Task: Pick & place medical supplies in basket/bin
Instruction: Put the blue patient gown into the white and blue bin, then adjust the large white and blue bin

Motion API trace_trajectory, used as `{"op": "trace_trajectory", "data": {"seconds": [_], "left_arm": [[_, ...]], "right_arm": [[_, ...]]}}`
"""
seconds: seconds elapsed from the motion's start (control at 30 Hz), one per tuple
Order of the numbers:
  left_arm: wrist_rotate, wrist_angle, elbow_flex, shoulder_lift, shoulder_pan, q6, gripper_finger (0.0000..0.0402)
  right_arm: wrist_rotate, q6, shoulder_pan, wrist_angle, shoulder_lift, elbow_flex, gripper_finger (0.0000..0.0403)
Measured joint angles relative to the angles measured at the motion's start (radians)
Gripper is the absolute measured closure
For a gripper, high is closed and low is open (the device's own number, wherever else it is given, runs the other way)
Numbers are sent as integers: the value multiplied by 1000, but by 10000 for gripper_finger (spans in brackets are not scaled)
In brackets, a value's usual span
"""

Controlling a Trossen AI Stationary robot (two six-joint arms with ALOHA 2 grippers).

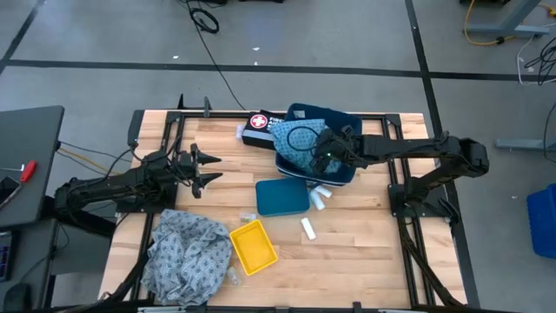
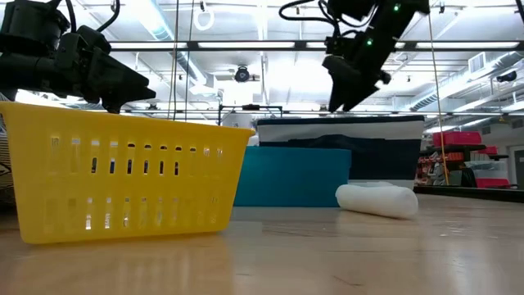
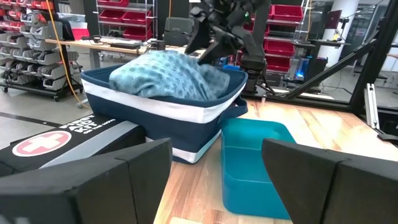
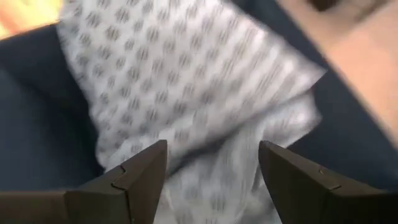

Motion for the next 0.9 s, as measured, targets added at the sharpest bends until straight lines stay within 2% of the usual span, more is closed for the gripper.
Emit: {"op": "trace_trajectory", "data": {"seconds": [0.1,0.6,0.9], "left_arm": [[0,0,0,0,0,0,150],[0,0,0,0,0,-6,150],[0,0,0,0,0,-8,150]], "right_arm": [[45,38,4,-108,0,27,140],[86,324,-12,-578,3,30,140],[75,373,-33,-614,3,-49,140]]}}
